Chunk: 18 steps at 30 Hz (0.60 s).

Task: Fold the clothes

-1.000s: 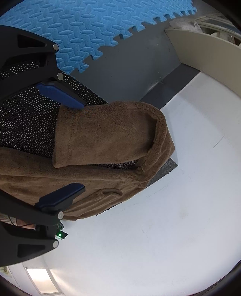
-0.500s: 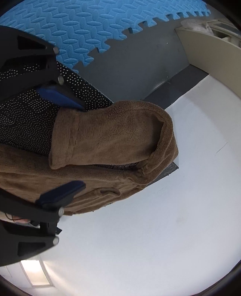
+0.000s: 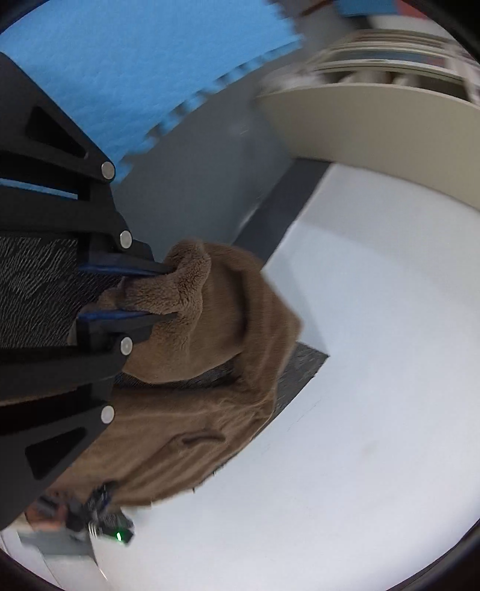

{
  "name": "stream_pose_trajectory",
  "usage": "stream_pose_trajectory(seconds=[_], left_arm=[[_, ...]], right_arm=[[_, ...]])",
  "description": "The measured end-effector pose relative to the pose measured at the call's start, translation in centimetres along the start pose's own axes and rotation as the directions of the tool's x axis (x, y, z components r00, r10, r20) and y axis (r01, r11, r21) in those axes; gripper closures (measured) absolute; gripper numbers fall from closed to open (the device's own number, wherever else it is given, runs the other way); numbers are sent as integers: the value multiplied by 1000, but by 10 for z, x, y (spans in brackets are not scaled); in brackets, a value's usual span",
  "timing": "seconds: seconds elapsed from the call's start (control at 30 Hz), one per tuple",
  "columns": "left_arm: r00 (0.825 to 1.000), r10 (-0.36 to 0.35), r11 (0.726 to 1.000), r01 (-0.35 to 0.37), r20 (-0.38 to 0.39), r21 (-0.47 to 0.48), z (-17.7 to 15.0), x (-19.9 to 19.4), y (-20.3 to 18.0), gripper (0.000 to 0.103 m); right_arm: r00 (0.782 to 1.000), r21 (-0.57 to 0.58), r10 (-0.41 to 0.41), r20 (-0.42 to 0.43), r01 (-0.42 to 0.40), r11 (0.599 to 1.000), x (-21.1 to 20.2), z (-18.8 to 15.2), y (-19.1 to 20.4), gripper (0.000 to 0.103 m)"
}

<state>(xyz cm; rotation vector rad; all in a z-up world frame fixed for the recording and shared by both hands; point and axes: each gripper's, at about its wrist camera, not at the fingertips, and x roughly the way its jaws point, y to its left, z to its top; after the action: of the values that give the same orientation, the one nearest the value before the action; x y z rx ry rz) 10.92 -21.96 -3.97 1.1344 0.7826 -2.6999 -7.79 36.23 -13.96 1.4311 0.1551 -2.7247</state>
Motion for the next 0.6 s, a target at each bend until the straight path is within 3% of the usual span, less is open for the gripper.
stream_pose_trajectory(seconds=[0.1,0.17,0.23,0.3,0.33,0.43,0.5,0.6], left_arm=[[989,112,983,-124,92,134,19,-19,-12,87],[971,172,953,-207,164,220,26,-36,-16,87],[942,227,910,-295,246,292,31,-51,-22,87],[890,294,839,-415,348,351,32,-65,-30,87],[854,330,793,-482,402,373,32,-68,-33,87],[722,437,638,-669,537,381,31,-70,-42,87],[677,474,608,-714,563,347,34,-67,-36,87],[665,520,650,-715,536,257,48,-62,-12,87]], right_arm=[[1000,0,0,0,0,1000,0,0,0,1],[1000,0,0,0,0,1000,0,0,0,1],[1000,0,0,0,0,1000,0,0,0,1],[1000,0,0,0,0,1000,0,0,0,1],[1000,0,0,0,0,1000,0,0,0,1],[1000,0,0,0,0,1000,1,0,0,1],[1000,0,0,0,0,1000,1,0,0,1],[1000,0,0,0,0,1000,1,0,0,1]])
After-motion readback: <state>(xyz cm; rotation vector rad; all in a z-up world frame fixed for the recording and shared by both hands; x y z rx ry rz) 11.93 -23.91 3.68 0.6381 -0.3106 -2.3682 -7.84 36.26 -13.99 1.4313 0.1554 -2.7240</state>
